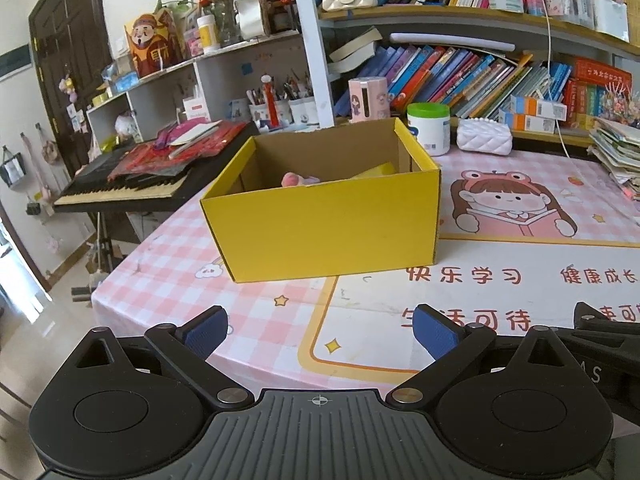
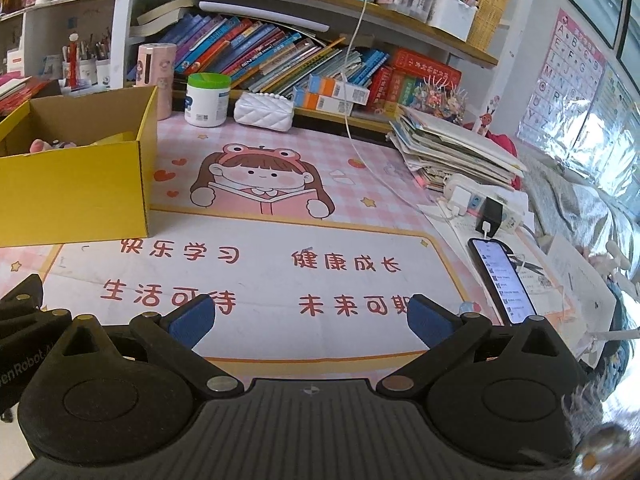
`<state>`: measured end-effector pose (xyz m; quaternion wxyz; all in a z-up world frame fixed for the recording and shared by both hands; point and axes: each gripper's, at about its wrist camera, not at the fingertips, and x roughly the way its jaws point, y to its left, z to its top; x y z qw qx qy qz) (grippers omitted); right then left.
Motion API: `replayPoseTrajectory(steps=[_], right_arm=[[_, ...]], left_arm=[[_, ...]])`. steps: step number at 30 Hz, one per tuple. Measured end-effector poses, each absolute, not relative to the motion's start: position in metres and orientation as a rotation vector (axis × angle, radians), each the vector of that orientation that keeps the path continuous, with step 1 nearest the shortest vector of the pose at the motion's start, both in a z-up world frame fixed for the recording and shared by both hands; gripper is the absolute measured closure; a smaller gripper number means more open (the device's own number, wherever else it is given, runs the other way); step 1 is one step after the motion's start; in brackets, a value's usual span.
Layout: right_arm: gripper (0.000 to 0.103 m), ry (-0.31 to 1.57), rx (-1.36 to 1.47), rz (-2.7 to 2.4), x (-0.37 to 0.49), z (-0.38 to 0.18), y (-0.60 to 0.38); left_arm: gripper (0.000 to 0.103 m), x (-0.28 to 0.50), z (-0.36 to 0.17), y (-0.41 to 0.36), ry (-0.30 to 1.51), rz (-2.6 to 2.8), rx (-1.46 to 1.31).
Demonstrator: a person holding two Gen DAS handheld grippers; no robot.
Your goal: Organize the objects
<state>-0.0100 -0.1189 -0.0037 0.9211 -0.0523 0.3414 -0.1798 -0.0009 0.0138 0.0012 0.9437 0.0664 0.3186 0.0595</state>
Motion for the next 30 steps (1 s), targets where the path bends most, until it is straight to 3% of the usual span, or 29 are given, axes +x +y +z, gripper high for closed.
replayPoseTrajectory(steps=[30], right_arm=[[0.0,0.707,-0.082,-0.378,-0.0103,-0.0039,-0.1207]], left_arm=[[0.003,0.0031,-0.0012,0.018,0.679,0.086,0.097]])
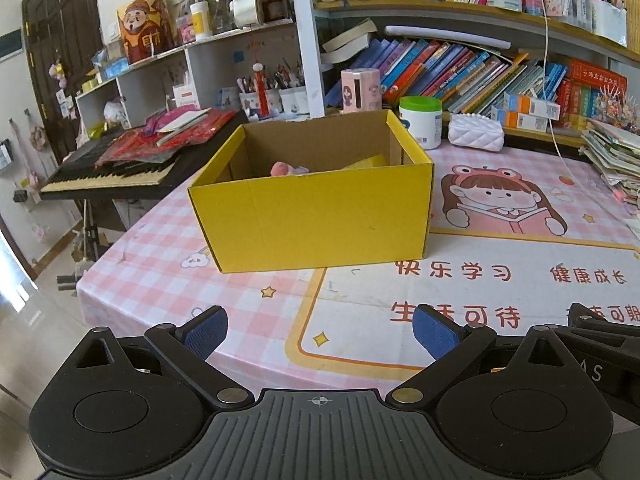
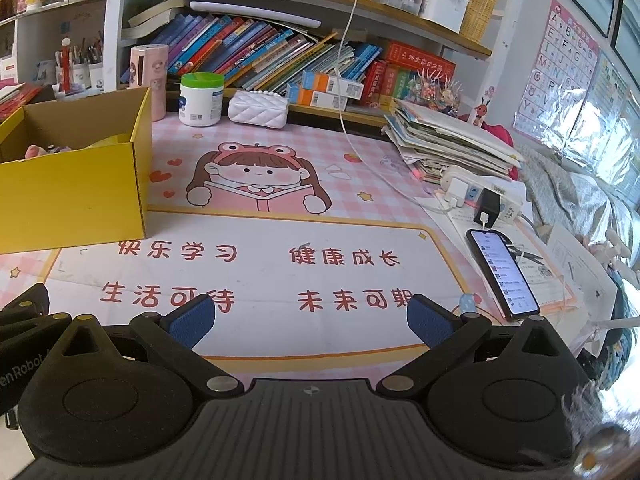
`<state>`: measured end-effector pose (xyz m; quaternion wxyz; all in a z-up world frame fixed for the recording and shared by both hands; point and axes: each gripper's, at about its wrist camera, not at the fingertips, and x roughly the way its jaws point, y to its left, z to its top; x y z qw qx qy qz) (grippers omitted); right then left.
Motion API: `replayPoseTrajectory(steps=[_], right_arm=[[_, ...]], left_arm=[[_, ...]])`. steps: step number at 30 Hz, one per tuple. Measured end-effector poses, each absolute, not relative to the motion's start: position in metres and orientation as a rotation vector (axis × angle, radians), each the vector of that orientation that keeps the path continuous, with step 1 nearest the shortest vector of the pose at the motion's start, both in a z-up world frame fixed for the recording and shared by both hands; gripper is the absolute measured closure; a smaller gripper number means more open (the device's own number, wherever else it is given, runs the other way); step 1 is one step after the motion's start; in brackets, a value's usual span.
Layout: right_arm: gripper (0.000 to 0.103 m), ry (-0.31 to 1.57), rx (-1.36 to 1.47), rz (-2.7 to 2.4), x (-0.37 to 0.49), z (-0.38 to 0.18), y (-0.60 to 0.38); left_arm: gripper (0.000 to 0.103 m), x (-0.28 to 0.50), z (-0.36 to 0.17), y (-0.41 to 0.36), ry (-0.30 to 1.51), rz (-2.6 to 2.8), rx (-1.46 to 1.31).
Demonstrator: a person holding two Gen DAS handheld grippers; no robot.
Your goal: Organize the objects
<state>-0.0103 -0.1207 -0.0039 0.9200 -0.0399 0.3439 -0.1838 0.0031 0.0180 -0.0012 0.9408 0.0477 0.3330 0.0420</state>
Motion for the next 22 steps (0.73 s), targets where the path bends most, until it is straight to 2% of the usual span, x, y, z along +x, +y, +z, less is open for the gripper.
replayPoseTrajectory(steps=[22], right_arm=[[0.0,0.712,-0.083,-0.38,-0.0092,-0.0043,-0.1185]], left_arm=[[0.003,0.0036,-0.0012,0.0236,0.687,0.075,0.066]])
